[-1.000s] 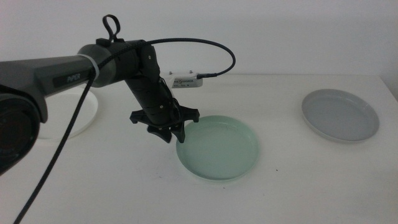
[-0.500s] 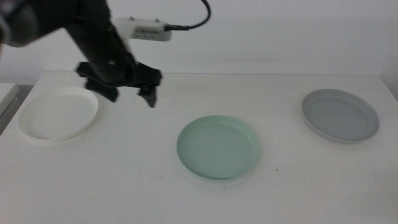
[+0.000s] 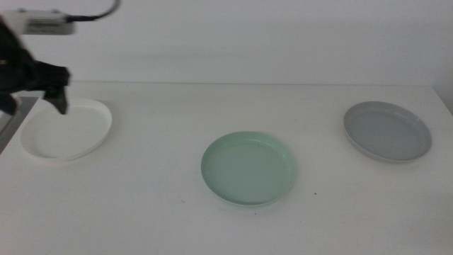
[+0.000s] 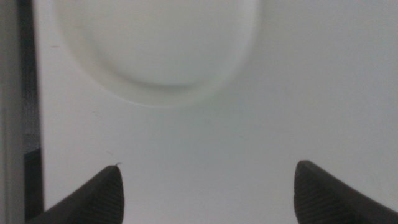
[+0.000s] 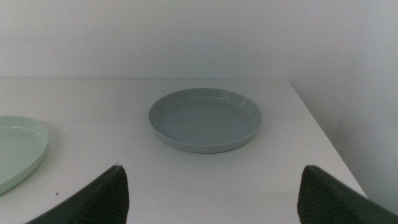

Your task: Stack the three bowls on top of each other.

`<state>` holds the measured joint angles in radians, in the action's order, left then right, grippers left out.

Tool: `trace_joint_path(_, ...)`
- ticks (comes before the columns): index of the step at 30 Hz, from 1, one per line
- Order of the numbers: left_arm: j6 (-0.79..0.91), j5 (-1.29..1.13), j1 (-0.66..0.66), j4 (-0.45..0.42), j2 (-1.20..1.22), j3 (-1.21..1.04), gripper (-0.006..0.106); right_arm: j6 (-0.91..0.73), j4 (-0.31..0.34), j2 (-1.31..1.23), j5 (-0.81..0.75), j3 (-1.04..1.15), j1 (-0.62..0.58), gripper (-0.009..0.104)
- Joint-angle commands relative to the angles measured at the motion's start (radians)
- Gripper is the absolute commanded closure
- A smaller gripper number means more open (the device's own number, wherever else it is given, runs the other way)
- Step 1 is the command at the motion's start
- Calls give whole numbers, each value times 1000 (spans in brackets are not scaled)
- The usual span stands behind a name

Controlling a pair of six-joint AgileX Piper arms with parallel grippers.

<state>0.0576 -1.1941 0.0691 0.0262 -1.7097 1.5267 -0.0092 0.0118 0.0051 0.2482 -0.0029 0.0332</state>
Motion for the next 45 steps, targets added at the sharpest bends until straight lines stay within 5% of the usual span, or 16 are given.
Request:
trace_joint_path(1,52,56,77,56,-17,1,7,-6,8,-5,-10,3,7,4)
trace_joint_path(9,78,247,256,109,-136,1,7,-6,8,-5,-10,3,7,4)
trace_joint_path(23,172,591,282,176,-376,5,7,-6,8,-5,-10,3,7,4)
trace_joint_path(34,206,445,282,218,-520,187,14,-6,8,-5,-10,3,7,4)
trace_joint_path(40,206,416,282,218,-538,203,43,-6,8,-5,-10,3,7,4)
trace_joint_path(45,204,406,282,244,-538,203,89,-6,8,-5,-10,3,7,4)
